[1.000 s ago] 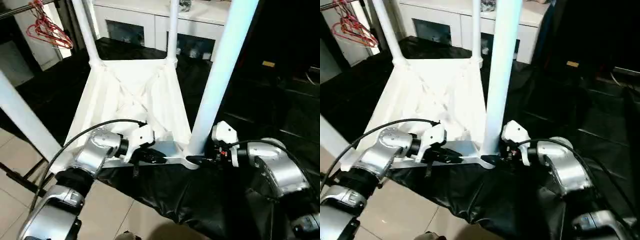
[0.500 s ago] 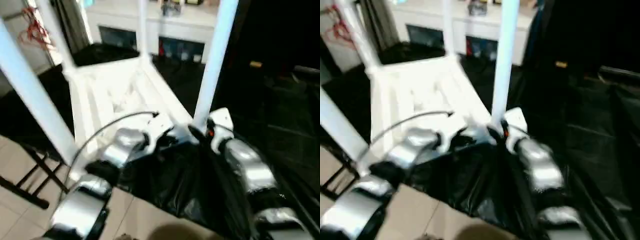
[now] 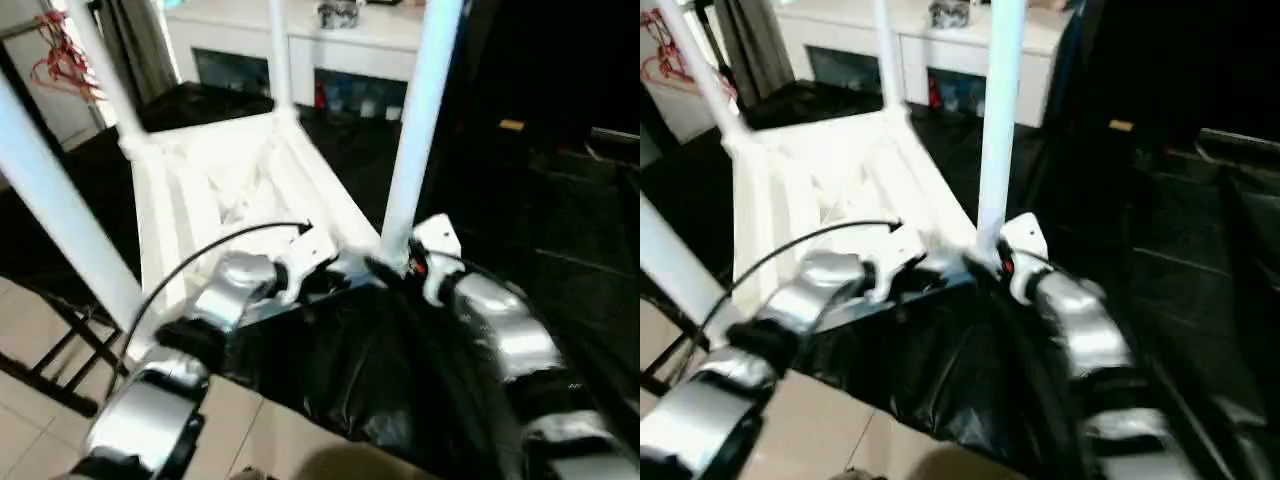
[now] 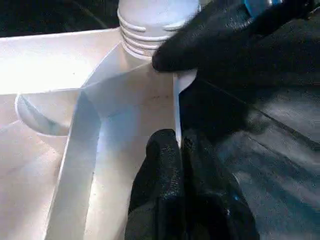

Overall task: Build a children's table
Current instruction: Rotate leg to tighten

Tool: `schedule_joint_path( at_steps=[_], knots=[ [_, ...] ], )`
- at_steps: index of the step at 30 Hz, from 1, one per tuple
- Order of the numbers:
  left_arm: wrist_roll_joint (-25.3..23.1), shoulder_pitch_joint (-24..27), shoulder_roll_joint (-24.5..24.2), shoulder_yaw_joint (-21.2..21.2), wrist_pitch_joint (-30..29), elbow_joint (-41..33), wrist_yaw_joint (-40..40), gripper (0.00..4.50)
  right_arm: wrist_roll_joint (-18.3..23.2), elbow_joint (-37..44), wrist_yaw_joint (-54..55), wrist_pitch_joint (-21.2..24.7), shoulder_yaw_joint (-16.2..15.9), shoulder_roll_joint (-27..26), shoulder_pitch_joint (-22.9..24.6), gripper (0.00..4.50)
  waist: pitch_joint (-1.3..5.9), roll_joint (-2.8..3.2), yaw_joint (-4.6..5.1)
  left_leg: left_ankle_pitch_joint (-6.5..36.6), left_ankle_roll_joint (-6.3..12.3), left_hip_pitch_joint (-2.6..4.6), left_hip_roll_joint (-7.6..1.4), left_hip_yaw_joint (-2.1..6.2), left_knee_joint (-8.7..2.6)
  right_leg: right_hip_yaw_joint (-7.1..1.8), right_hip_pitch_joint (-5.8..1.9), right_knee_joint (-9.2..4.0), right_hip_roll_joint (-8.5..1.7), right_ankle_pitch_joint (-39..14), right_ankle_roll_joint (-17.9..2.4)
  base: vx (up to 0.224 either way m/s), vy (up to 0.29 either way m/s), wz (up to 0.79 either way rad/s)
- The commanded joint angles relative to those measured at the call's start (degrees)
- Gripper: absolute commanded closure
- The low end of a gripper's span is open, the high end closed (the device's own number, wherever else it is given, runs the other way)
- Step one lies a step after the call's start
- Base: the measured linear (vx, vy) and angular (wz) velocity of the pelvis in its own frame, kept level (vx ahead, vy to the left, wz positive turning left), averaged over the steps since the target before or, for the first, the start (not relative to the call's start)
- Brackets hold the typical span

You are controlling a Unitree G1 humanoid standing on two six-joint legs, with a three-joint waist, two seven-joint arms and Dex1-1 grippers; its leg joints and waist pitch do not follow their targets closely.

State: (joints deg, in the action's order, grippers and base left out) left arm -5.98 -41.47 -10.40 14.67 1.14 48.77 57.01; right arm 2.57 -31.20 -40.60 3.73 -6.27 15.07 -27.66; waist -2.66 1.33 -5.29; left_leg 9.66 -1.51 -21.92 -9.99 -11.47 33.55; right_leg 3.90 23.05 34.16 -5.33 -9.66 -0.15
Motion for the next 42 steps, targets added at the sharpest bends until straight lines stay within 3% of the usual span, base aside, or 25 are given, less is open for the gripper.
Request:
schedule_joint_path(
  at_steps=[1,5,7,9,12,14,16,21,29,37,39,42],
  knots=[
    [2.8,0.6,0.9,0.7,2.9,-1.8,3.2,4.5,0.2,2.2,-4.5,-1.0,-2.9,0.1,0.3,0.27,3.58,-1.06,-0.26,14.6,2.79,0.94,-3.48,1.64,-4.16,-2.62,-2.39,-4.22,-4.14,-13.9,-12.3,0.0,0.0,0.0],
    [5.1,2.3,-1.6,0.5,3.4,-4.6,10.1,4.5,2.3,5.7,-14.0,-0.5,-3.1,4.3,1.4,0.27,3.79,-1.09,-0.96,11.6,4.88,0.82,-3.69,1.42,-3.79,-2.46,-2.65,-3.29,-3.91,-8.4,-14.0,0.0,0.0,0.0],
    [5.4,3.3,-3.4,0.6,2.8,-6.6,13.1,4.5,3.4,7.8,-20.2,-0.2,-4.6,7.7,2.2,0.27,3.73,-1.13,-1.22,11.5,5.37,0.88,-3.81,1.33,-3.7,-2.46,-2.52,-3.26,-3.96,-8.4,-14.4,0.0,0.0,0.0],
    [5.3,3.9,-4.5,0.8,2.8,-7.4,14.8,4.5,4.1,8.6,-22.8,-0.1,-5.1,9.3,2.3,0.27,3.63,-1.14,-1.37,12.1,5.26,0.97,-3.86,1.3,-3.77,-2.5,-2.41,-3.43,-4.03,-9.8,-14.4,0.0,0.0,0.0],
    [5.4,4.2,-5.1,0.9,2.7,-8.0,16.1,4.5,4.5,9.2,-24.3,0.3,-5.4,10.2,2.4,0.27,3.32,-1.23,-1.48,15.0,3.57,1.07,-3.88,1.4,-4.12,-2.61,-2.18,-3.96,-4.09,-15.3,-13.2,0.0,0.0,0.0],
    [5.6,4.6,-5.7,1.0,2.4,-8.6,17.2,4.5,4.5,9.8,-25.5,0.9,-5.4,10.7,2.6,0.54,3.26,-1.25,-1.43,16.1,2.66,1.13,-3.86,1.5,-4.23,-2.64,-2.12,-4.18,-4.17,-17.6,-12.5,0.0,0.0,0.0],
    [5.8,4.8,-6.1,1.1,2.3,-9.2,18.0,4.5,4.6,10.2,-26.0,1.5,-5.4,10.9,2.7,0.54,3.33,-1.31,-1.4,15.8,2.33,1.12,-3.92,1.54,-4.3,-2.7,-2.14,-4.09,-4.15,-17.3,-12.3,0.0,0.0,0.0],
    [5.8,5.5,-6.9,1.3,1.7,-10.8,19.1,4.5,3.8,10.5,-26.4,1.4,-6.4,11.5,3.0,1.06,3.53,-1.23,-1.54,13.5,2.85,1.09,-3.86,1.45,-4.09,-2.66,-2.21,-3.62,-4.03,-12.9,-13.3,0.0,0.0,0.0],
    [5.8,5.9,-7.2,1.4,1.5,-11.4,19.3,4.5,2.7,10.6,-26.1,1.0,-7.2,11.5,3.0,1.79,3.47,-1.2,-1.54,14.3,2.57,1.13,-3.79,1.45,-4.06,-2.64,-2.19,-3.81,-4.03,-14.6,-13.0,0.0,0.0,0.0],
    [5.4,6.2,-7.4,1.1,1.3,-11.6,17.7,4.5,3.1,11.4,-25.7,1.4,-7.0,11.0,4.2,2.02,3.53,-1.23,-1.51,13.8,2.72,1.14,-3.73,1.41,-3.98,-2.64,-2.25,-3.7,-4.01,-13.5,-13.2,0.0,0.0,0.0],
    [4.9,6.0,-7.2,0.9,1.5,-11.0,16.2,4.5,3.6,11.5,-25.1,2.0,-6.7,10.5,4.6,2.03,3.47,-1.17,-1.53,13.9,2.71,1.11,-3.73,1.43,-4.02,-2.64,-2.25,-3.77,-4.01,-13.8,-13.1,0.0,0.0,0.0],
    [2.0,3.2,-4.7,-0.3,-0.1,-5.9,5.2,4.5,3.1,8.6,-14.5,3.0,-3.7,5.3,4.9,2.03,3.2,-1.15,-1.08,16.1,1.46,1.3,-3.6,1.52,-4.24,-2.74,-1.83,-4.28,-3.99,-17.5,-12.3,0.0,0.0,0.0]
  ],
)
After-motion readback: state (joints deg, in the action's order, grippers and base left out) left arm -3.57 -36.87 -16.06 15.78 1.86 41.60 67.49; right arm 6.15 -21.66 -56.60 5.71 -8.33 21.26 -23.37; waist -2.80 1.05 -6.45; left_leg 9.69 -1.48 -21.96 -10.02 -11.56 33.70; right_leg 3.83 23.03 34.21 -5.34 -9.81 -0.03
